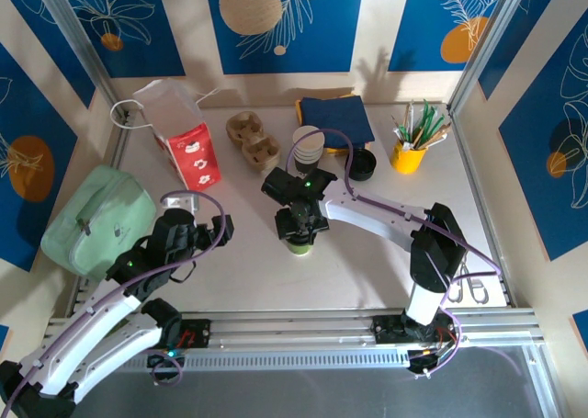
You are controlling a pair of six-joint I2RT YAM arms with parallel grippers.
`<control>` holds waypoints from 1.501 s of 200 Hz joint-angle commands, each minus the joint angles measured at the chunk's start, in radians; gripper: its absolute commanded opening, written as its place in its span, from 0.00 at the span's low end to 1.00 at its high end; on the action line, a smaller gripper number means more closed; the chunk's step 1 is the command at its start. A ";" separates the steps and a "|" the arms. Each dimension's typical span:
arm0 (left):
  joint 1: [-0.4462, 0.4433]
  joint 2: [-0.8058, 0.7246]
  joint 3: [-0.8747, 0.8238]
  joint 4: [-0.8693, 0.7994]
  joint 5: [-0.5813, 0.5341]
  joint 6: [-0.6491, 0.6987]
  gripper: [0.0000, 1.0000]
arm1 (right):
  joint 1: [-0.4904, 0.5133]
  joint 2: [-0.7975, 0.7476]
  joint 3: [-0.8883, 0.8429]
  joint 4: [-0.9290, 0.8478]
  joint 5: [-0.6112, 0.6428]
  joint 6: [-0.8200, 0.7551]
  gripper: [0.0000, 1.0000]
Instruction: Pack the takeout coffee
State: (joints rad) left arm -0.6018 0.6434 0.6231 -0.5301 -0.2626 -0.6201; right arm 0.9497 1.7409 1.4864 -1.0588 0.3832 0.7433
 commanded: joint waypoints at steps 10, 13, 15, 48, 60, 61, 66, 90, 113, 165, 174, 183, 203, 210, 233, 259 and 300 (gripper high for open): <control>0.014 0.004 -0.001 0.028 0.016 -0.001 0.99 | -0.011 -0.008 0.007 -0.033 0.038 0.002 0.73; 0.015 0.005 -0.001 0.028 0.016 0.000 0.99 | -0.013 -0.011 0.006 -0.034 0.040 0.001 0.74; 0.014 0.005 0.000 0.028 0.017 0.000 0.99 | -0.015 -0.014 0.004 -0.033 0.041 0.000 0.74; 0.018 0.011 0.000 0.029 0.022 0.000 0.99 | -0.057 -0.054 -0.032 -0.029 0.047 -0.013 0.74; 0.017 0.011 0.000 0.028 0.024 -0.001 0.99 | -0.080 -0.071 -0.051 -0.028 0.051 -0.020 0.73; 0.017 0.011 0.001 0.028 0.024 -0.002 0.99 | -0.082 -0.072 -0.052 -0.028 0.051 -0.021 0.73; 0.018 0.010 0.000 0.027 0.024 0.000 0.99 | -0.093 -0.080 -0.059 -0.028 0.052 -0.024 0.73; 0.020 0.006 0.003 0.024 0.025 0.000 0.99 | -0.160 -0.125 -0.108 -0.020 0.055 -0.046 0.74; 0.021 0.003 0.002 0.021 0.023 0.000 0.99 | -0.252 -0.173 -0.158 0.004 0.042 -0.073 0.74; 0.022 -0.005 0.003 0.015 0.027 -0.007 0.99 | -0.450 -0.222 -0.216 0.048 0.043 -0.156 0.74; 0.022 -0.007 0.003 0.011 0.025 -0.007 0.99 | -0.485 -0.224 -0.220 0.048 0.047 -0.160 0.74; 0.022 -0.009 0.001 0.011 0.027 -0.009 0.99 | -0.524 -0.227 -0.229 0.061 0.038 -0.167 0.74; 0.024 -0.009 0.003 0.010 0.026 -0.012 0.99 | -0.597 -0.232 -0.239 0.096 0.020 -0.189 0.74; 0.024 -0.010 0.005 0.010 0.029 -0.012 0.99 | -0.621 -0.231 -0.234 0.099 0.019 -0.199 0.74; 0.024 -0.013 0.009 0.004 0.028 -0.012 0.99 | -0.693 -0.222 -0.215 0.112 0.020 -0.232 0.74; 0.023 -0.020 0.015 -0.008 0.025 -0.009 0.99 | -0.769 -0.212 -0.206 0.124 0.009 -0.257 0.74; 0.024 -0.034 0.030 -0.036 0.016 0.000 0.99 | -0.846 -0.192 -0.186 0.139 0.013 -0.283 0.74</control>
State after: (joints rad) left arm -0.5892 0.6266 0.6239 -0.5316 -0.2440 -0.6228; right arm 0.1295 1.5368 1.2621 -0.9291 0.4110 0.4953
